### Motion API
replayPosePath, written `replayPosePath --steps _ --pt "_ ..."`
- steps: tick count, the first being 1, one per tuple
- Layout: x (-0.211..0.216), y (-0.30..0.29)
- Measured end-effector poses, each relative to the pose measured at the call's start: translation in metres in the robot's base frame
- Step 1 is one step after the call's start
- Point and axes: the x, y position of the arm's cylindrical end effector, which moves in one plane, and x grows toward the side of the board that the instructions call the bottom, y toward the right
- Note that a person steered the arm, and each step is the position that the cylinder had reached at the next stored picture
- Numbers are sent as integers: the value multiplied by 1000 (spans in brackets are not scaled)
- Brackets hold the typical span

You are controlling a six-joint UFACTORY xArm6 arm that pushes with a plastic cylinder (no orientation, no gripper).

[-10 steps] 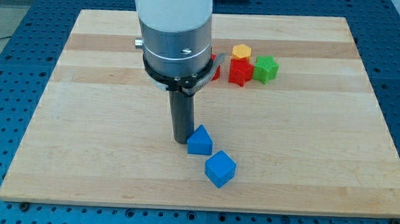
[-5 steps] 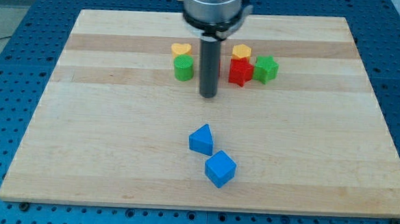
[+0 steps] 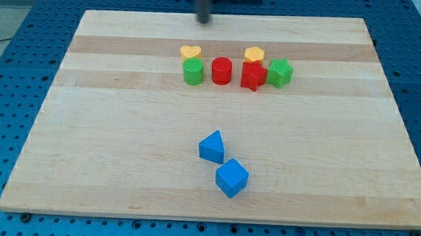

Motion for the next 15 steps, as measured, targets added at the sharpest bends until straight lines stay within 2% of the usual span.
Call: replayPosePath --steps 1,2,3,5,9,10,12,14,15 --pt "48 75" --pt "85 106" --pt "94 73" --pt "105 49" --pt "172 66" --pt "175 45" --pt "139 -23" --pt "138 69" --pt "120 95"
